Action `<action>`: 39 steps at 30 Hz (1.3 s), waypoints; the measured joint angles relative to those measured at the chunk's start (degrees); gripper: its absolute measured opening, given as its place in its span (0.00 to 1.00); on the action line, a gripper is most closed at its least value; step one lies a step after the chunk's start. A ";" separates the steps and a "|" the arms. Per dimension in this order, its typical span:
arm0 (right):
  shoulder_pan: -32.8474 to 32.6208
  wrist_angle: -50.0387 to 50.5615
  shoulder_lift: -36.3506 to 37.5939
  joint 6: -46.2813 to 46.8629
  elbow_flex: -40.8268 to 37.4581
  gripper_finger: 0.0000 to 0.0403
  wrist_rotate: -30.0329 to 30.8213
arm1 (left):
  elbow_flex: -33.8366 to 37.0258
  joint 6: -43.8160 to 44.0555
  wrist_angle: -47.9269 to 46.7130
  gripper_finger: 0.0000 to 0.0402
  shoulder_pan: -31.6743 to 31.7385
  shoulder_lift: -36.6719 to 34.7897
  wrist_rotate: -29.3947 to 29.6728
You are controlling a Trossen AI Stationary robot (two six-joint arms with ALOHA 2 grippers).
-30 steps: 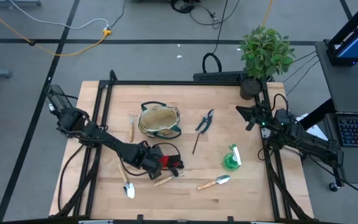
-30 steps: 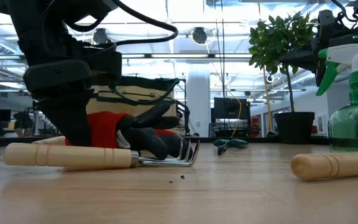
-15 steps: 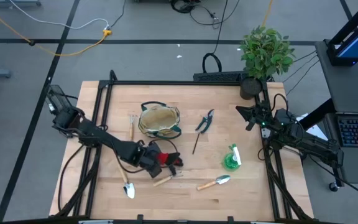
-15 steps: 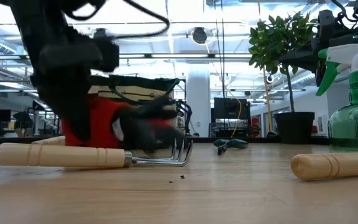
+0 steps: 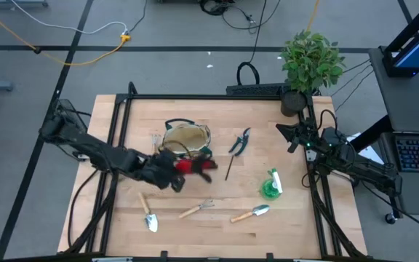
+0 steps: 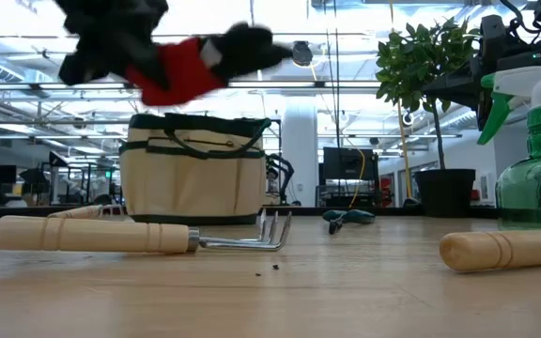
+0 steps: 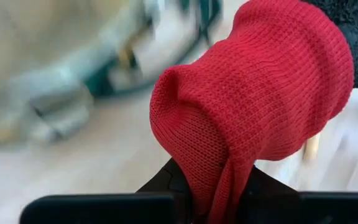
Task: Pick & Place Garden tools in Gardening bag
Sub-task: Put the red gloves into the gardening bag
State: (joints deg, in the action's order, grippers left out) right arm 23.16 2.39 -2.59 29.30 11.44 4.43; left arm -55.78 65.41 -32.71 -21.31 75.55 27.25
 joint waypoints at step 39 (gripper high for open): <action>-0.02 -0.02 0.02 0.02 0.00 0.01 0.24 | 3.79 -20.73 4.67 0.10 17.95 -3.01 3.86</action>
State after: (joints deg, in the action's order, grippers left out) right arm 23.14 2.37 -2.57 29.32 11.44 4.67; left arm -51.99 44.69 -28.03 -3.36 72.55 31.12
